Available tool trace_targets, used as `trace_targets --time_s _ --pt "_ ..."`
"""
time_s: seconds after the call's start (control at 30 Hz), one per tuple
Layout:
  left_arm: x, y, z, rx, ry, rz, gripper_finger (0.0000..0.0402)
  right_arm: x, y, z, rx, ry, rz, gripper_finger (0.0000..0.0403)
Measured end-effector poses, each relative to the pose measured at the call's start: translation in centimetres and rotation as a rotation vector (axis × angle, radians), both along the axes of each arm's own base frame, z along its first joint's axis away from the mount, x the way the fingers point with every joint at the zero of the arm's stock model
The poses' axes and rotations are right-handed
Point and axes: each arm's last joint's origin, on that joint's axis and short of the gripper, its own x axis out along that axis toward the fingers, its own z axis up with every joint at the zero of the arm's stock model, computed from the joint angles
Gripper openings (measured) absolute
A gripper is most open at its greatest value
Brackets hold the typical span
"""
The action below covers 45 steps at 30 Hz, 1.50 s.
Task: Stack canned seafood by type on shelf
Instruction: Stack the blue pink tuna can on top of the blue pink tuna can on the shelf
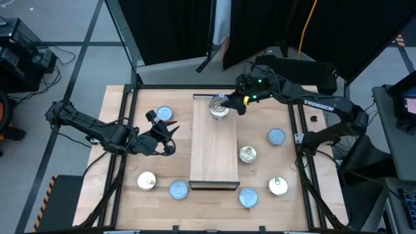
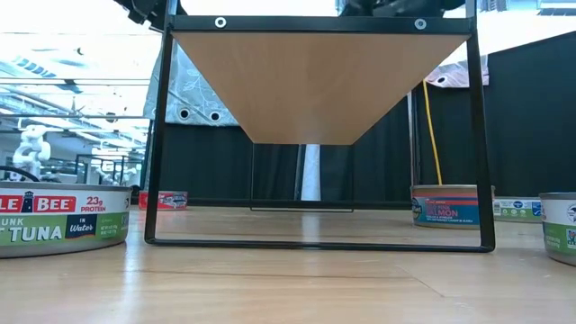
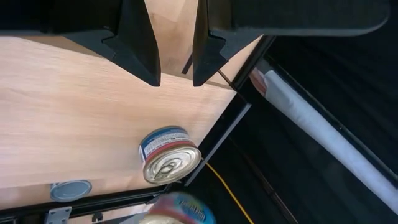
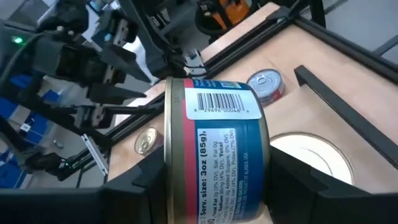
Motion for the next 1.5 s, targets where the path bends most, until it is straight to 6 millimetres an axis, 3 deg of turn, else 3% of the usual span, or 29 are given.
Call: trace_targets --time_s 0.4,1.03,1.5 --pt "-0.3 -0.5 0.2 -0.002 -0.006 -0.025 0.0097 2.1 -1.9 -3.2 0.052 0.073 -0.030 0.0194" --pt "-0.8 -0.5 0.5 -0.009 -0.020 -0.034 0.0097 1.8 -2.4 -3.5 0.094 0.098 -0.054 0.0197" --pt "-0.8 -0.5 0.5 -0.011 -0.020 -0.036 0.0097 1.4 -2.5 -4.0 0.081 0.162 -0.095 0.0283"
